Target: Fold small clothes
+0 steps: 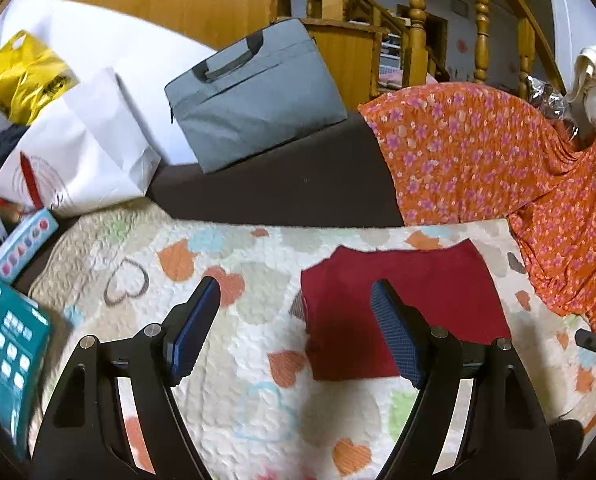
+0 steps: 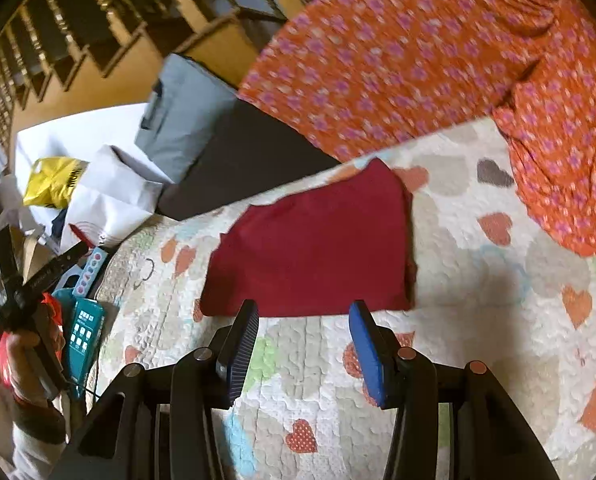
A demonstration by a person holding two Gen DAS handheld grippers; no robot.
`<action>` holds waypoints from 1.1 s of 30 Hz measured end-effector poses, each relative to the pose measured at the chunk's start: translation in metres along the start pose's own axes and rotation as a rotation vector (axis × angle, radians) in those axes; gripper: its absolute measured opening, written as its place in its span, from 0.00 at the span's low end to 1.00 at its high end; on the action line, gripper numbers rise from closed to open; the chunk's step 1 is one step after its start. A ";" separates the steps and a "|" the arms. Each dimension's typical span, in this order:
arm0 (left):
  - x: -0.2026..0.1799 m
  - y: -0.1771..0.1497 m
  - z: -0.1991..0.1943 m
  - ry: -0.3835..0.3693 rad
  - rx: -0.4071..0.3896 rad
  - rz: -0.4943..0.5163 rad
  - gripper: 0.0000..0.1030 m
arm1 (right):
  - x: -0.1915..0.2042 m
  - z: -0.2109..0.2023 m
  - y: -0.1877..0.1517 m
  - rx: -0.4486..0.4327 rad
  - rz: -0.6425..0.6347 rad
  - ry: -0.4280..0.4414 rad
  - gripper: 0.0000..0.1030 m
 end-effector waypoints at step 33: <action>-0.033 -0.103 0.176 -0.207 0.242 -0.155 0.72 | -0.007 0.140 0.007 0.189 -0.044 -0.054 0.47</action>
Point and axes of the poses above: each gripper's, at about its wrist camera, not at the fingertips, and z roughly the way its jaws point, x to its left, y to its top, the point moved 8 cm from there along z, roughly the way its jaws point, and after that the axes turned 5 degrees about -x, right-handed, at the moved point
